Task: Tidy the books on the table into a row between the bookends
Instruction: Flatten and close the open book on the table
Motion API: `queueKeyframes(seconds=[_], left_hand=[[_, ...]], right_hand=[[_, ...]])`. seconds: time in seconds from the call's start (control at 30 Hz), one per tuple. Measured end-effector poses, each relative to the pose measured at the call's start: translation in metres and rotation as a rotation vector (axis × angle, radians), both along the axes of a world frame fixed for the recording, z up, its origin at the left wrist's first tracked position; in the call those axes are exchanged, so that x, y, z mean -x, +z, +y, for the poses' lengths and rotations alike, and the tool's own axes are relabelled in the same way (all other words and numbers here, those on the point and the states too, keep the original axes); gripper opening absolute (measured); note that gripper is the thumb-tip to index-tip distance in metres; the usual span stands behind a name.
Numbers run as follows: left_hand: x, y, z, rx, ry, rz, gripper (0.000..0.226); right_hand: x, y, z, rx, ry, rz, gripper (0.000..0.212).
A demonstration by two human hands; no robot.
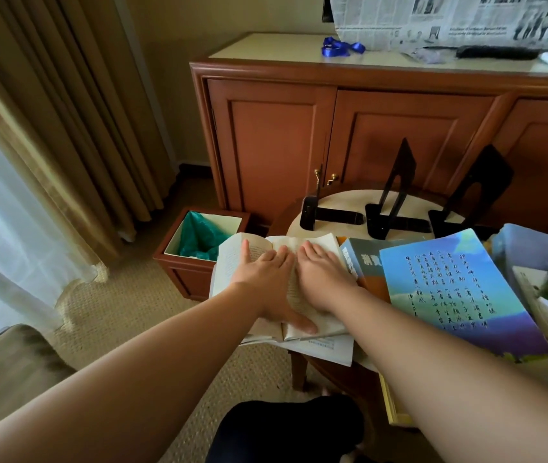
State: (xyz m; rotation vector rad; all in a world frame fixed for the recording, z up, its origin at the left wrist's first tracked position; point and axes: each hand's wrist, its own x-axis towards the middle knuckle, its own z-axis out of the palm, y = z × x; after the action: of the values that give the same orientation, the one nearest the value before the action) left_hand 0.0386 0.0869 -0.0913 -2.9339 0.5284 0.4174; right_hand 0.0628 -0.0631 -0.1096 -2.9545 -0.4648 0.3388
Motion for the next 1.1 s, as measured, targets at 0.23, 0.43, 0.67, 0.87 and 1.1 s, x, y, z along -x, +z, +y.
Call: queueKeyframes(seconds=[0.23,0.43,0.67,0.87,1.1], left_hand=[[0.003,0.005,-0.003,0.011,0.015,0.023,0.158],[0.004,0.006,-0.003,0.002,0.015,0.017,0.157],[0.001,0.002,-0.002,0.033,0.014,-0.019,0.151],[0.01,0.011,0.005,0.258,0.05,-0.018,0.124],[0.026,0.02,0.046,0.769,0.546,-0.171,0.081]], right_hand=[[-0.015,-0.004,0.001,-0.02,-0.027,-0.031,0.059],[0.03,-0.009,-0.01,0.013,0.047,-0.027,0.102],[0.071,-0.011,-0.023,-0.072,0.032,-0.035,0.076],[0.072,-0.007,-0.023,-0.093,0.026,-0.013,0.075],[0.071,-0.005,-0.023,-0.137,-0.021,0.057,0.061]])
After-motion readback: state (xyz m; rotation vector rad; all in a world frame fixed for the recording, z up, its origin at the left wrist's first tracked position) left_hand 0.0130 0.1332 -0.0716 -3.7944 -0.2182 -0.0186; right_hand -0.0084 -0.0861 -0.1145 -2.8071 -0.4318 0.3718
